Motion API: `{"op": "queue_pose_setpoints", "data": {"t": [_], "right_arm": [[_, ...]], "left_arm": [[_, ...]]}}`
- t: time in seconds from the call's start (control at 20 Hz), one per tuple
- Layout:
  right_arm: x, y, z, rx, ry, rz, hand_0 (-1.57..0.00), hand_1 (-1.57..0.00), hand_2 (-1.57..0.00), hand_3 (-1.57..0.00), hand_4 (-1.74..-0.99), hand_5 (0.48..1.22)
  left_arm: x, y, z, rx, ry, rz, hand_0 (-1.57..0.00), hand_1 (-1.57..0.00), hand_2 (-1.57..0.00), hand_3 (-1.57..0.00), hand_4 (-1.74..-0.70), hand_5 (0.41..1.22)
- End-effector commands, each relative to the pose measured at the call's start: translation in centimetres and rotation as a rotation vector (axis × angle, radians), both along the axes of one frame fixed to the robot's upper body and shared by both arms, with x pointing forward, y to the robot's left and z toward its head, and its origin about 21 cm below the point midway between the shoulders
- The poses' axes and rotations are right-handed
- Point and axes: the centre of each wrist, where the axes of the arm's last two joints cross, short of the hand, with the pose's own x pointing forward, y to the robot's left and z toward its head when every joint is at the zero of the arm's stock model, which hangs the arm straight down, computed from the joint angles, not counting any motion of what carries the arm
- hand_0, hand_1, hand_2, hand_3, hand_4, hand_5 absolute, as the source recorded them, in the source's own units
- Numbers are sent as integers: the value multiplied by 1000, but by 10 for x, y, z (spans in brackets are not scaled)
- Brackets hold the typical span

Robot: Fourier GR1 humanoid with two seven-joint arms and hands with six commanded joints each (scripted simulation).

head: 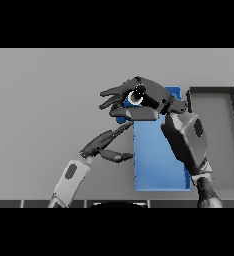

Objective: Pick up the blue pipe and place it into the blue bin.

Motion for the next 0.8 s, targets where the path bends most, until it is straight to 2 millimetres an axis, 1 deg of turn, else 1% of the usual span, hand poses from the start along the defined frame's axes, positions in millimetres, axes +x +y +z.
{"op": "queue_pose_setpoints", "data": {"t": [0.0,0.1,0.15,0.25,0.35,0.4,0.45,0.5,0.55,0.6,0.7,0.75], "right_arm": [[3,-6,13,46,-19,-51,-1571,-1571,-1571,-1571,-1741,1221],[12,-20,28,53,-36,-172,-1571,-1571,-1571,-1571,-1741,1221],[20,-27,35,42,-25,-227,-1571,-1571,-1571,-1571,-1741,1221],[39,-41,35,38,15,-317,-1571,-1571,-1571,-1571,-1741,1221],[50,-56,30,19,29,-398,-1571,-1571,-1571,-1571,-1741,1221],[59,-68,23,-5,47,-458,-1571,-1571,-1571,-1571,-1741,1221],[63,-78,14,-26,66,-495,-1571,-1571,-1571,-1571,-1741,1221],[67,-91,9,-31,100,-522,-1571,-1571,-1571,-1571,-1741,1221],[68,-99,-8,-32,137,-542,-1571,-1571,-1571,-1571,-1741,1221],[66,-108,-19,-46,166,-563,-1571,-1571,-1571,-1571,-1741,1221],[68,-119,-39,-79,213,-605,-1571,-1571,-1571,-1571,-1741,1221],[65,-128,-48,-93,250,-630,-1571,-1571,-1571,-1571,-1741,1221]], "left_arm": [[-4,1,-3,-2,6,-3,-2,-2,-2,-1,-905,433],[2,2,1,19,12,12,-1,-1,-1,0,-898,430],[4,2,1,22,4,6,0,0,0,0,-892,428],[3,6,-3,18,6,-2,0,0,0,0,-890,421],[2,6,0,10,-11,0,0,0,0,1,-886,412],[1,4,1,14,-13,0,1,1,1,1,-882,411],[3,5,3,22,-22,-1,1,1,1,1,-877,412],[1,5,1,33,-22,2,1,1,1,1,-874,413],[2,5,1,35,-24,5,1,1,1,1,-871,415],[-2,7,-2,21,-23,-7,1,1,1,1,-869,418],[-2,6,-2,28,-24,-1,1,1,1,1,-865,419],[-1,1,-1,30,-21,-2,1,1,1,1,-866,420]]}}
